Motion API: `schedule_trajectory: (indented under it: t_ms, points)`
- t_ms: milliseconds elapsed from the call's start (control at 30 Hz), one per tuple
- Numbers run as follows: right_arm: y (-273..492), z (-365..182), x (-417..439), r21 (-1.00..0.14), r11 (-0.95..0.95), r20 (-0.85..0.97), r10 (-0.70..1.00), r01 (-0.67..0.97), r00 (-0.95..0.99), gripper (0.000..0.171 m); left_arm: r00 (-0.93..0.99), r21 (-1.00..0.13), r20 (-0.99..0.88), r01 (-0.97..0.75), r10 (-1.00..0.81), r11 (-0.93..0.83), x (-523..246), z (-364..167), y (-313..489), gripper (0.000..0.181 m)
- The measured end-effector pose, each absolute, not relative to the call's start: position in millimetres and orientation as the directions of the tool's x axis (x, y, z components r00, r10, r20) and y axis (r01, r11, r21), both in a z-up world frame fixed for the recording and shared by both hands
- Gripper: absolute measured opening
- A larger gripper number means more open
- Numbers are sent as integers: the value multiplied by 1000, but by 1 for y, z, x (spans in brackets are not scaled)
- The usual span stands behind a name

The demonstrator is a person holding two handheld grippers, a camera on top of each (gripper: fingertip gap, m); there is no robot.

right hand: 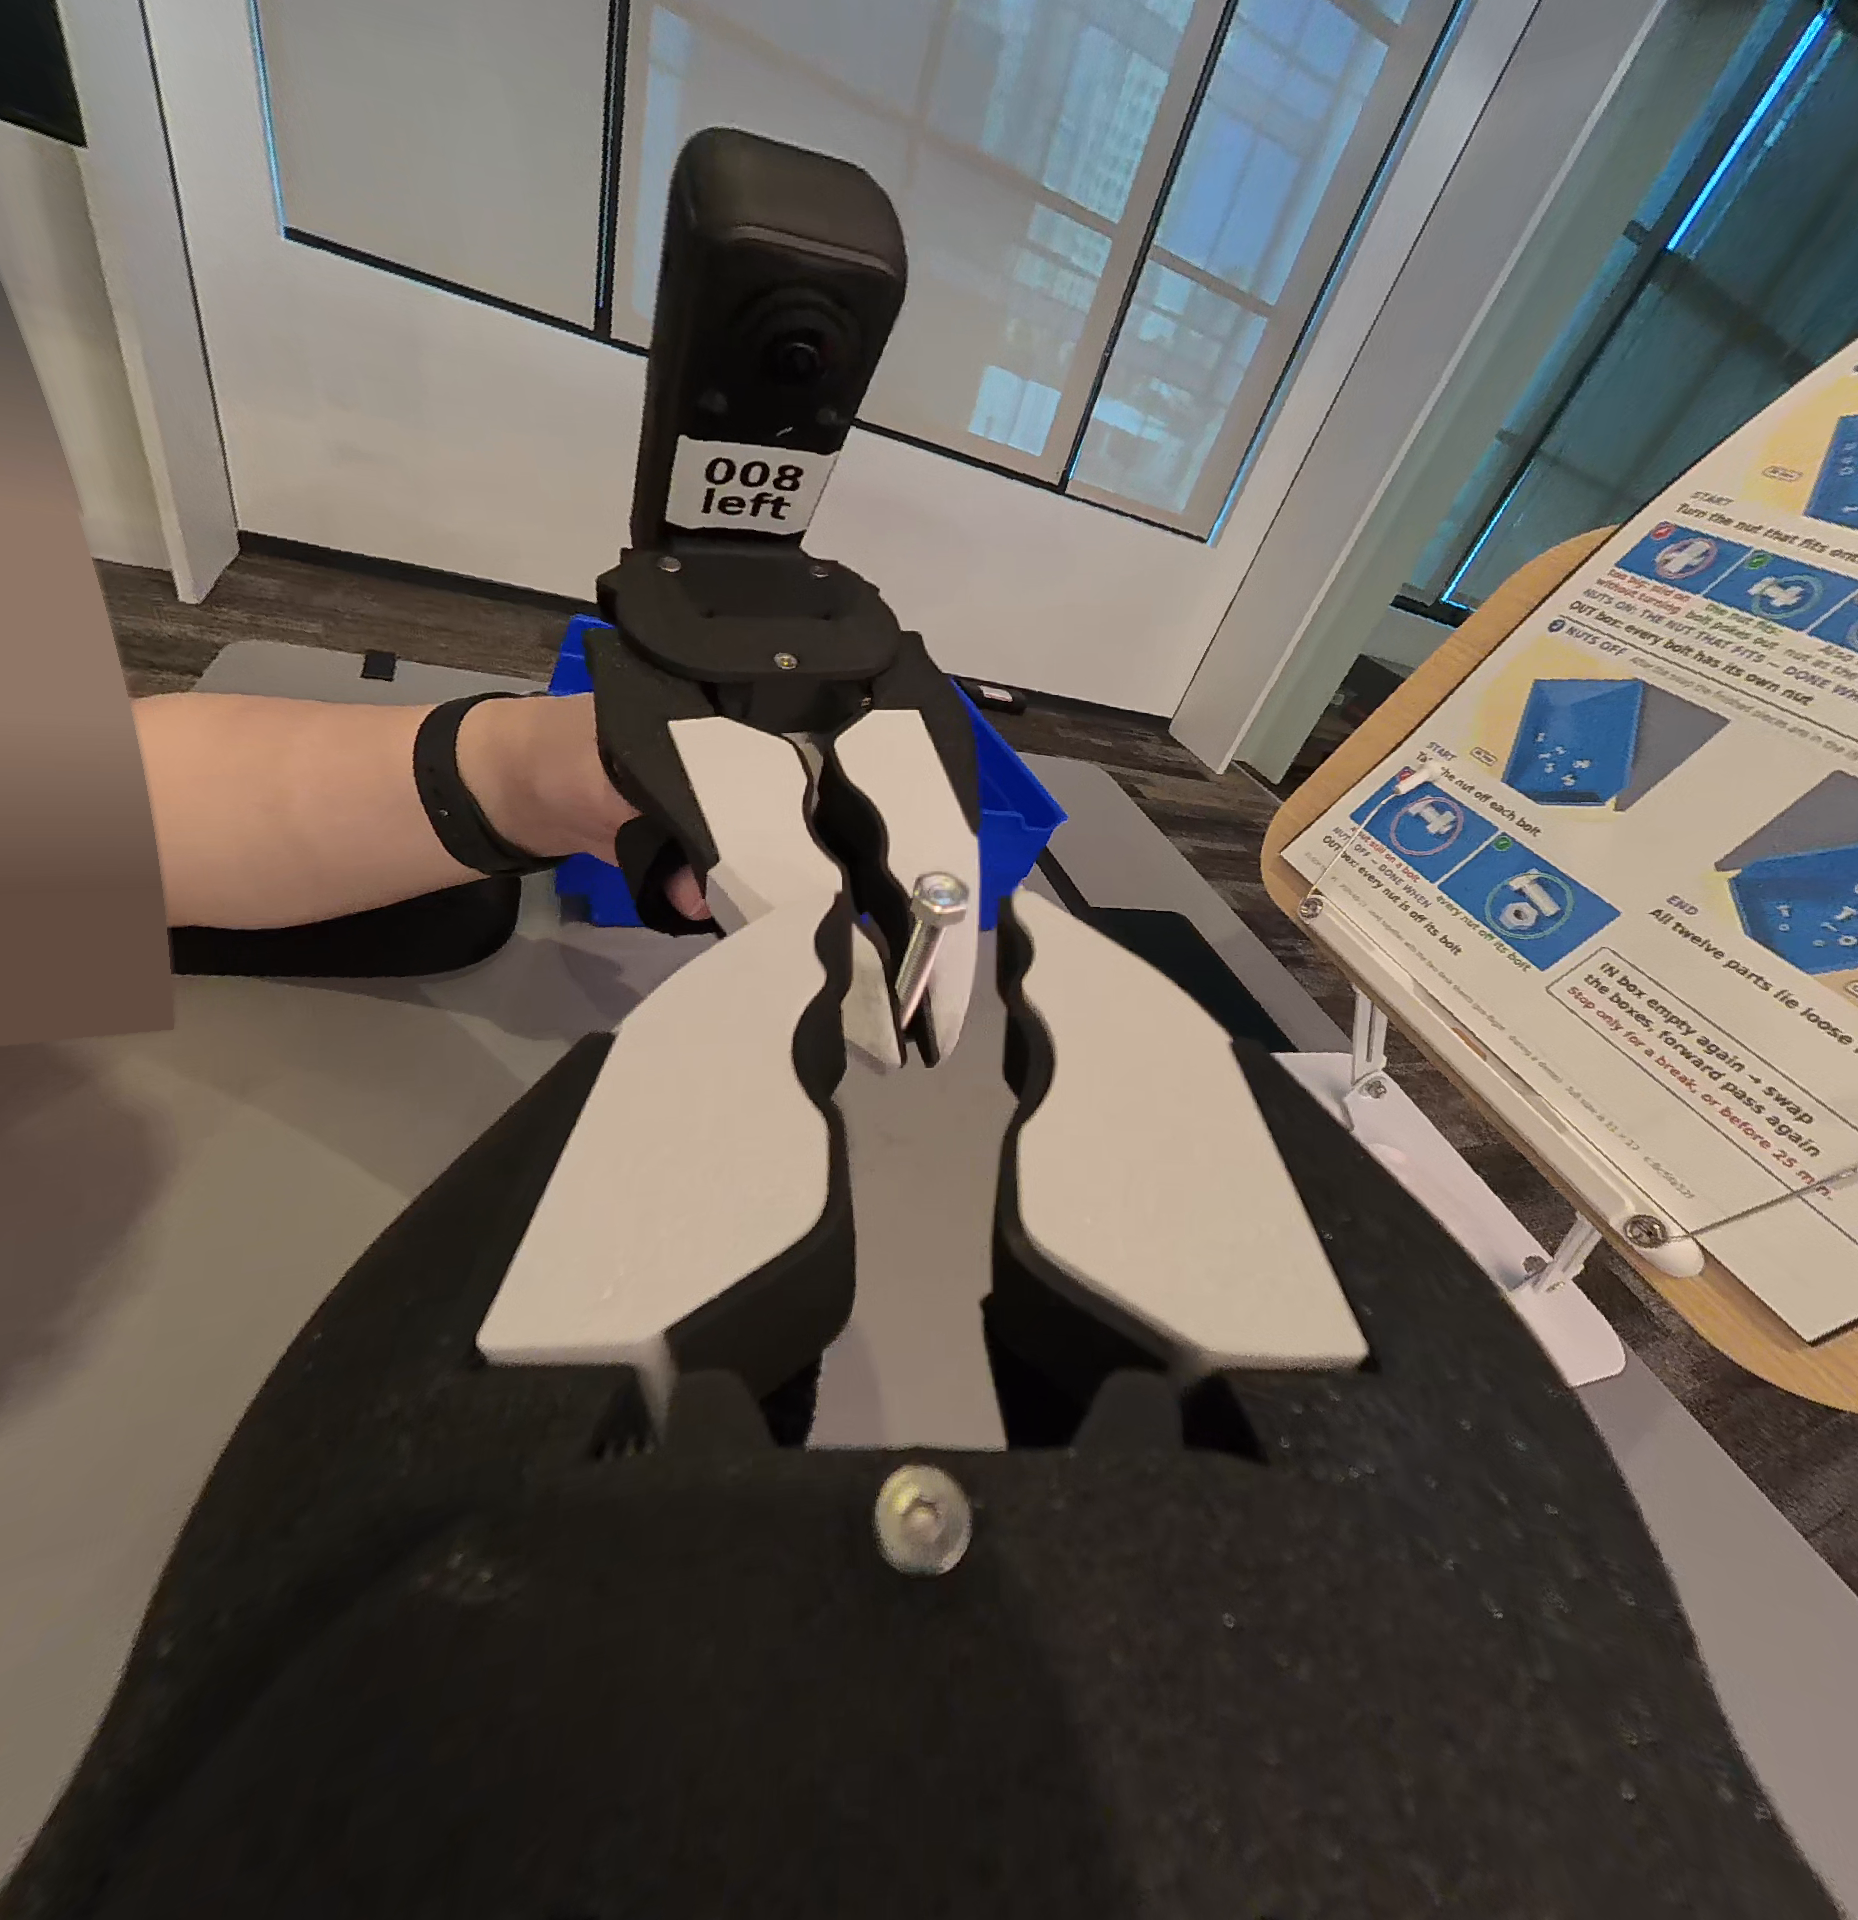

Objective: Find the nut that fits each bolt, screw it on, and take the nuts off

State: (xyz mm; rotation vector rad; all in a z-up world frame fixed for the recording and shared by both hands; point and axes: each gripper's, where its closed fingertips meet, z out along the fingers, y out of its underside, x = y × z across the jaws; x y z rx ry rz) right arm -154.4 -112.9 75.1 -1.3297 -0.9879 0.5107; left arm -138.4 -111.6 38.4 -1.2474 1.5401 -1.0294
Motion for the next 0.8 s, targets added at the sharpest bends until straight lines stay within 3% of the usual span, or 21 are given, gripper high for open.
schedule_trajectory:
  t_ms: [233, 400, 567, 667, 800]
  points:
    - [-120, 73, -157, -945, 222, 314, 823, 239, 474, 15, -97, -961, -107, -247, -989, 128, -141, 41, -107, 4]
    - [-113, 74, -156, -945, 231, 320, 792, 230, 520, 29, -116, -955, -121, -257, -986, 148, -138, 38, -112, 4]
    - [-116, 72, -158, -941, 230, 328, 804, 250, 495, 28, -100, -957, -116, -255, -988, 139, -139, 39, -108, 4]
    - [-119, 74, -156, -945, 221, 314, 816, 240, 486, 18, -88, -963, -97, -244, -991, 116, -141, 42, -105, 4]
    - [-113, 76, -155, -954, 212, 294, 803, 213, 518, 30, -120, -962, -94, -243, -988, 121, -139, 41, -112, 4]
